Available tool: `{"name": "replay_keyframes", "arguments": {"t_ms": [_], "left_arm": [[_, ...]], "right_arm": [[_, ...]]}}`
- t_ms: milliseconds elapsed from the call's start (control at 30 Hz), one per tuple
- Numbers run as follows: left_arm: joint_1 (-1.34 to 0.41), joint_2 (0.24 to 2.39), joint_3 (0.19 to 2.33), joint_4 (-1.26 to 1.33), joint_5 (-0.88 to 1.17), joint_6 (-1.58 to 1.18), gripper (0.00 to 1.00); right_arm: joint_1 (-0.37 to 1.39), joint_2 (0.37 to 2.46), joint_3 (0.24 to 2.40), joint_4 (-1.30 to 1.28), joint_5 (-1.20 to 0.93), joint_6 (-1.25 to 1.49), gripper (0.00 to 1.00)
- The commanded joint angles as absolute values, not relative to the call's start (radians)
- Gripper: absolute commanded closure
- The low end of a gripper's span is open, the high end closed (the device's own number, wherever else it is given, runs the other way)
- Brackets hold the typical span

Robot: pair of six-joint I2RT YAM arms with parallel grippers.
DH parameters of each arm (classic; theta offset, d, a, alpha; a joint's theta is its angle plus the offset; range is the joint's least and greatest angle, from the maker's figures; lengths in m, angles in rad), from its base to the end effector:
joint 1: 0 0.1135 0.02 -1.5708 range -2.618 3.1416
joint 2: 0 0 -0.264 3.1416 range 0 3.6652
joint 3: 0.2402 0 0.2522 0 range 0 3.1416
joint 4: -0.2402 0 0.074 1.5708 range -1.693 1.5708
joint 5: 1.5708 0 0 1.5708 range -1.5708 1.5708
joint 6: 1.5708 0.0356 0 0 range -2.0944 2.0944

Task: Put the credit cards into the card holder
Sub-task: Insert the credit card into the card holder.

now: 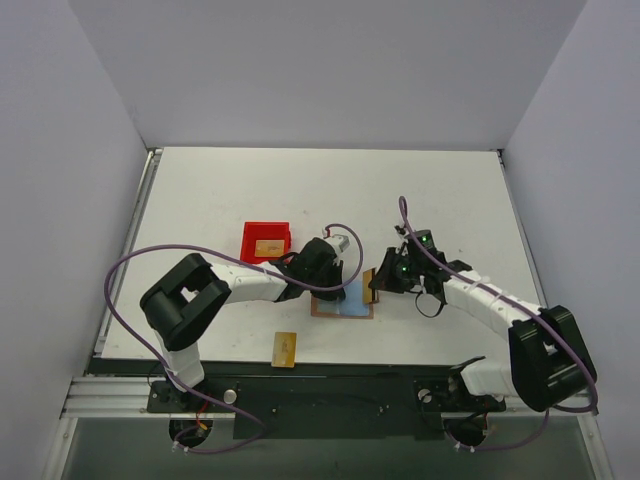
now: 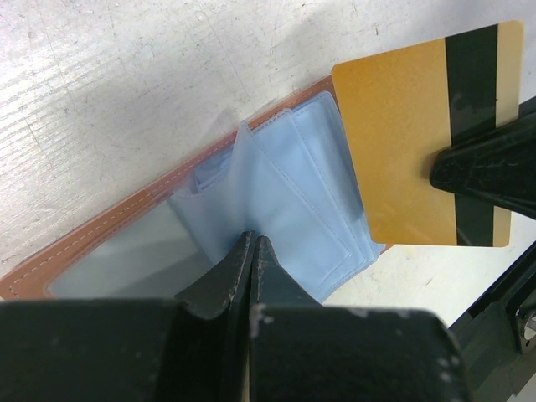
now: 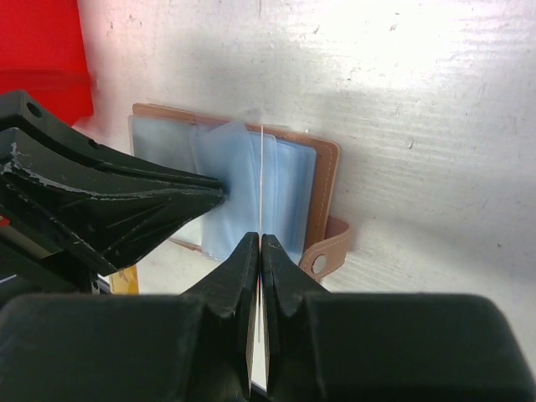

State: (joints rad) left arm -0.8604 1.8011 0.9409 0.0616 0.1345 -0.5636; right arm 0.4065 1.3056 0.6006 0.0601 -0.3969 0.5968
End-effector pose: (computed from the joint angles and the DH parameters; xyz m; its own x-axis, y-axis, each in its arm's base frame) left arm 0.2323 -0.2774 0.1457 -0.8289 0.1518 -0.5385 0.4371 0.7765 -0.4539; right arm 0.2349 0.1161 0.1910 -0.8211 0.2108 -0.5304 -0.2260 0.7332 0.6413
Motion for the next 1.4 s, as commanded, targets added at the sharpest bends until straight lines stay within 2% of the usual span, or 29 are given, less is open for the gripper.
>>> {"name": "replay_keyframes", "arguments": {"t_ms": [0,767,1367], "left_arm": [[-0.844,1.815,0.923,0.002,0.103,-0.543,1.00],[-0.838,1.827,0.933,0.002,0.112,-0.541,1.00],[-0.836,1.822,0.934,0.002,0.115,-0.543,1.00]], "right_arm": [[0.399,1.328,0.634,0.116,-0.446,0.571,1.00],[0.399,1.413,0.627,0.141,-0.413,0.540,1.00],[0.434,1.477,0.600,0.248,-0.521,0.615,1.00]]}}
